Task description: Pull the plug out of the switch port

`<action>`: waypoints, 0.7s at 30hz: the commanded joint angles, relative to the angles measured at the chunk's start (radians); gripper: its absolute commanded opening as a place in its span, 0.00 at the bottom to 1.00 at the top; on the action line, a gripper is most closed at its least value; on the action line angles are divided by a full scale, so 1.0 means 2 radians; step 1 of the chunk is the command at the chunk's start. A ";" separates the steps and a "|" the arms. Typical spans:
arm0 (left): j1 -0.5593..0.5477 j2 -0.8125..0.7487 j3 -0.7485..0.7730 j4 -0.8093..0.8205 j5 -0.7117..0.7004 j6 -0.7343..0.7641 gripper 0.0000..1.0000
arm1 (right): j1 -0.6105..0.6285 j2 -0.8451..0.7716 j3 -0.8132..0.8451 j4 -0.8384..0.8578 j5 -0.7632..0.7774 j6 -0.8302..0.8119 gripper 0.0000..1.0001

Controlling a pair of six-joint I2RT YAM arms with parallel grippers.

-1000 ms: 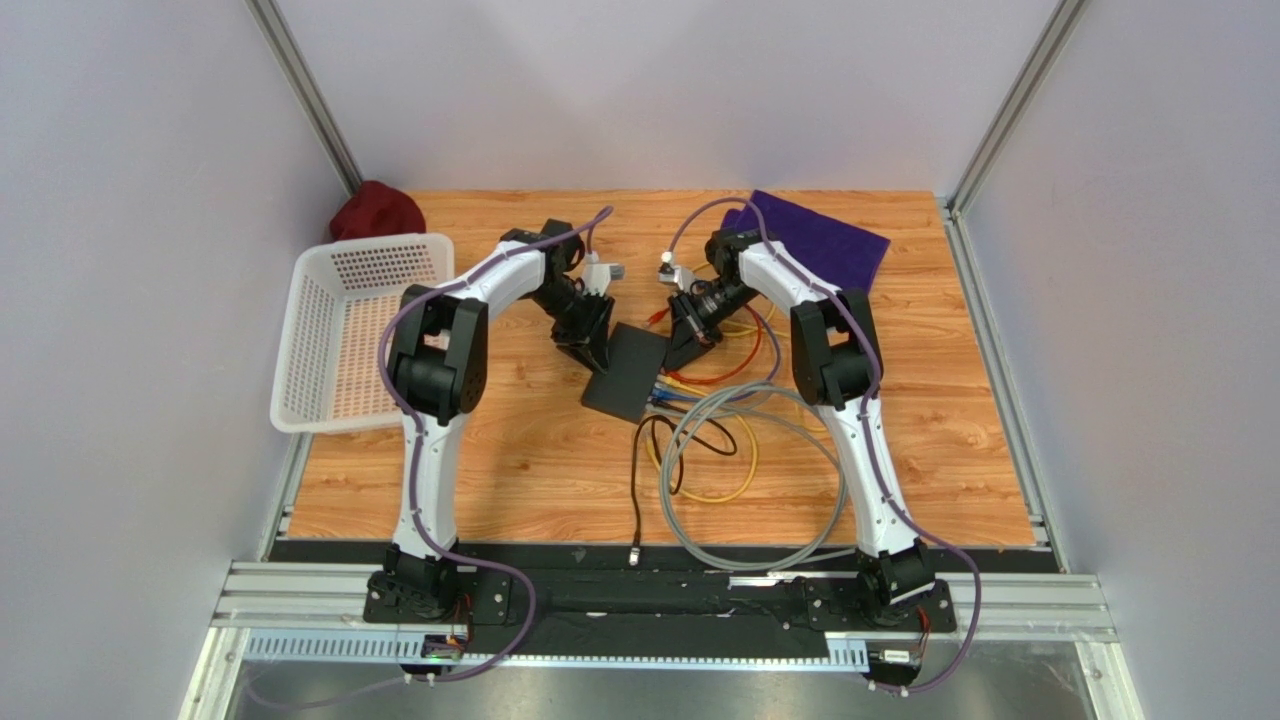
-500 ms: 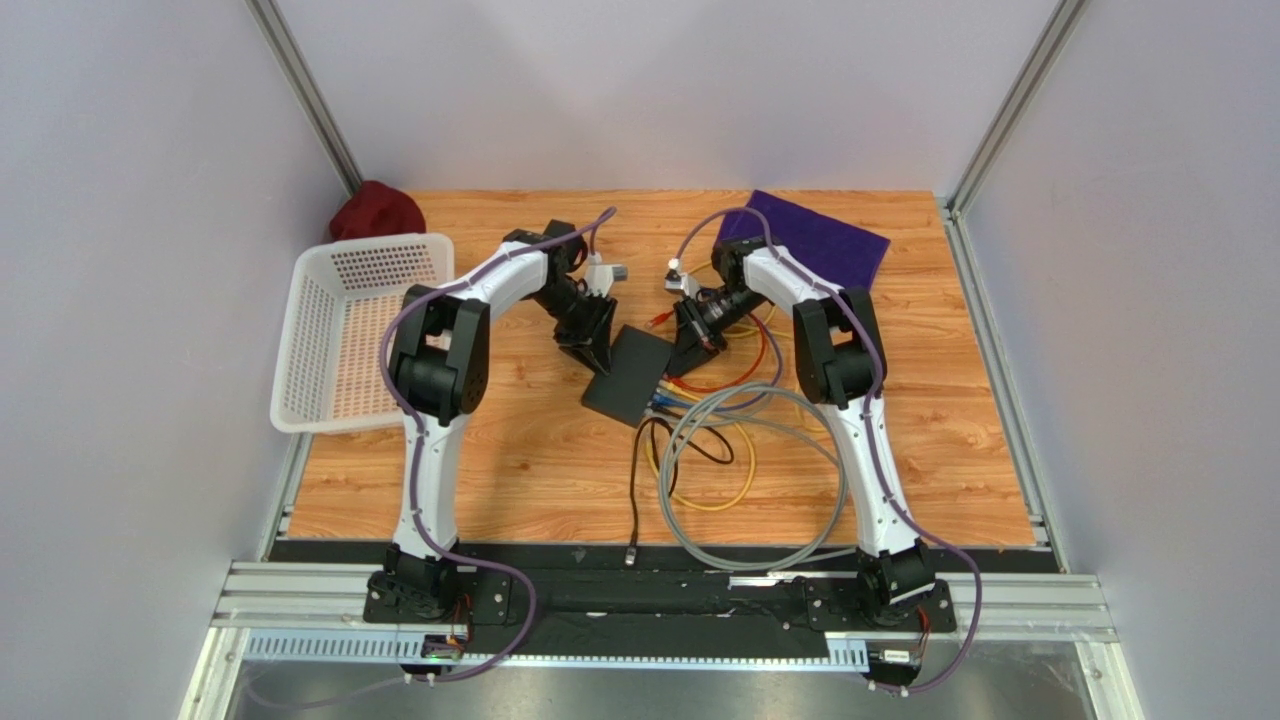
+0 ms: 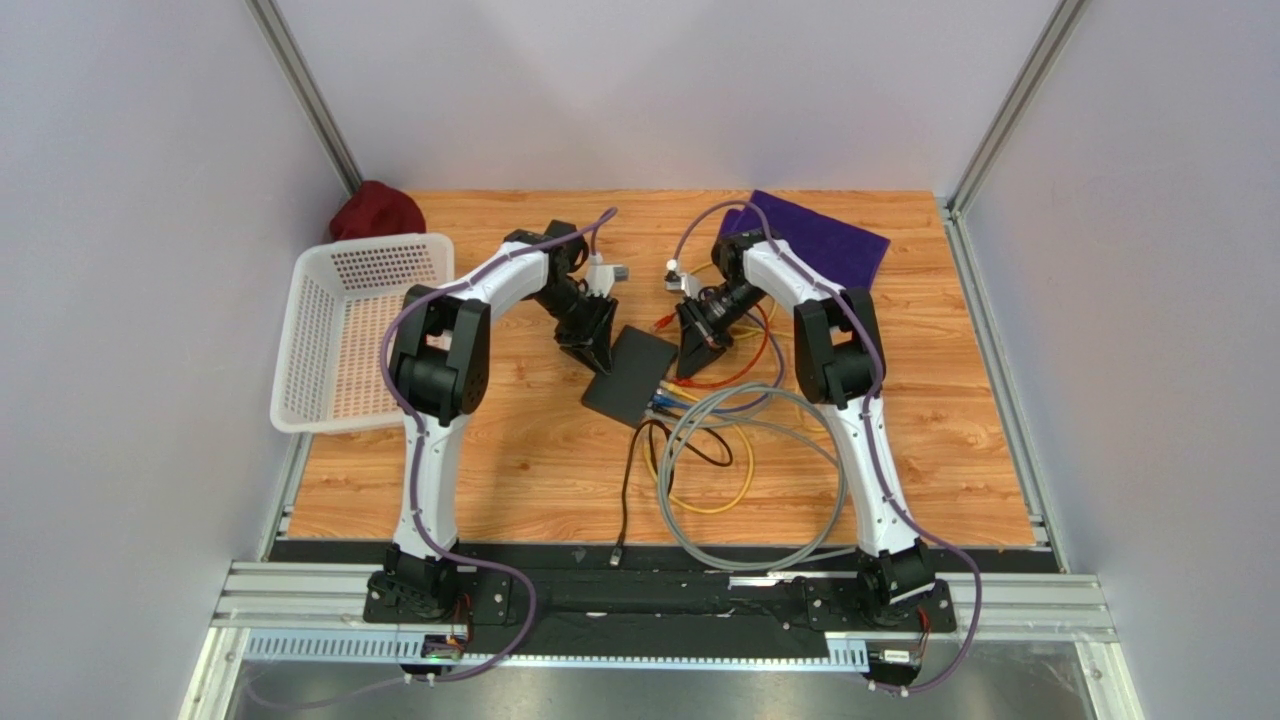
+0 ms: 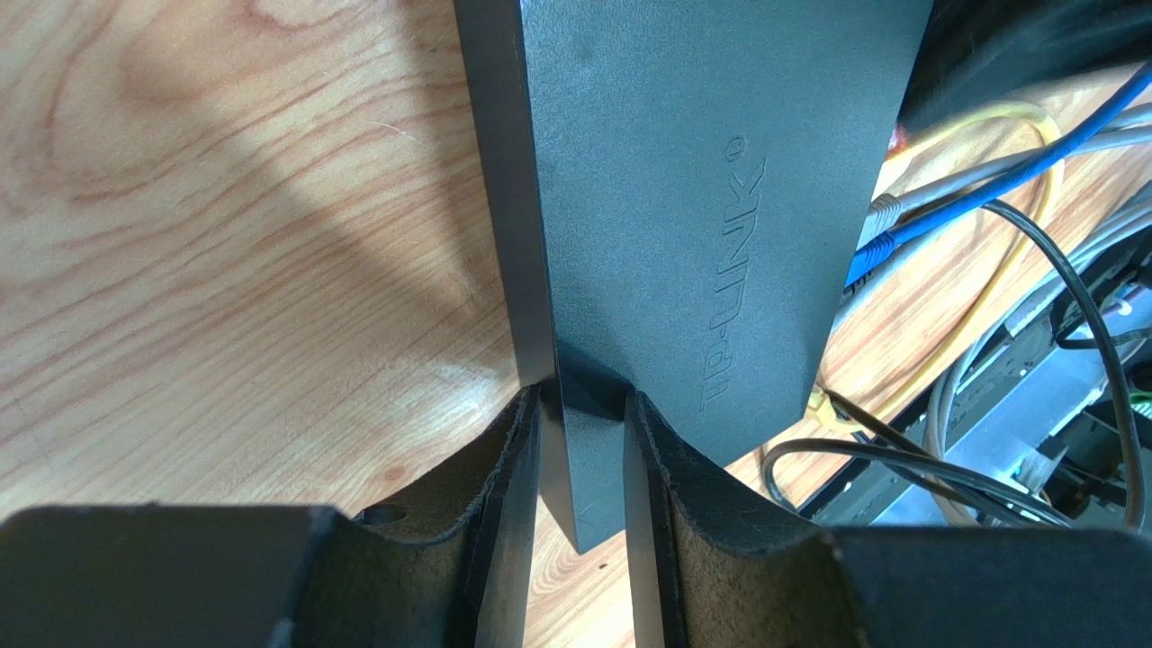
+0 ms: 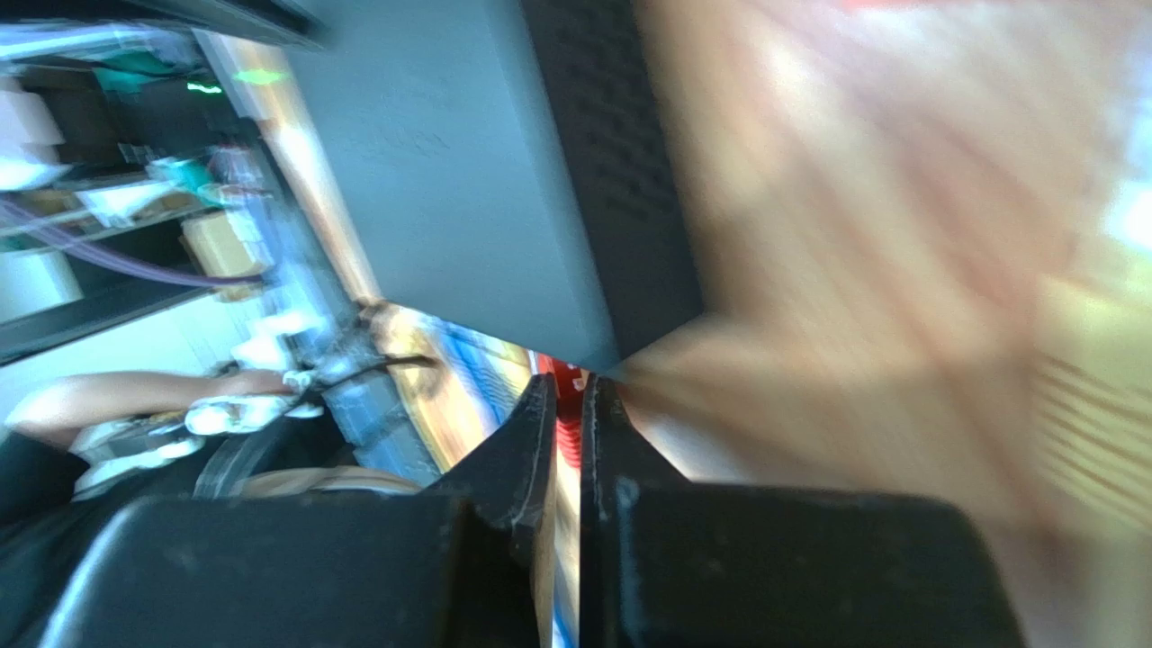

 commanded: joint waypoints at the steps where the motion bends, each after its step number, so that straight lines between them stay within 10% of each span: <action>1: 0.000 0.013 -0.004 0.020 -0.048 0.018 0.35 | -0.025 0.009 -0.004 -0.034 0.075 -0.038 0.00; 15: 0.035 -0.004 0.019 0.014 -0.066 0.033 0.34 | -0.043 0.030 0.166 0.017 0.132 -0.017 0.00; 21: 0.041 -0.024 0.020 0.020 -0.062 0.028 0.33 | -0.044 -0.046 0.091 0.158 0.149 0.046 0.00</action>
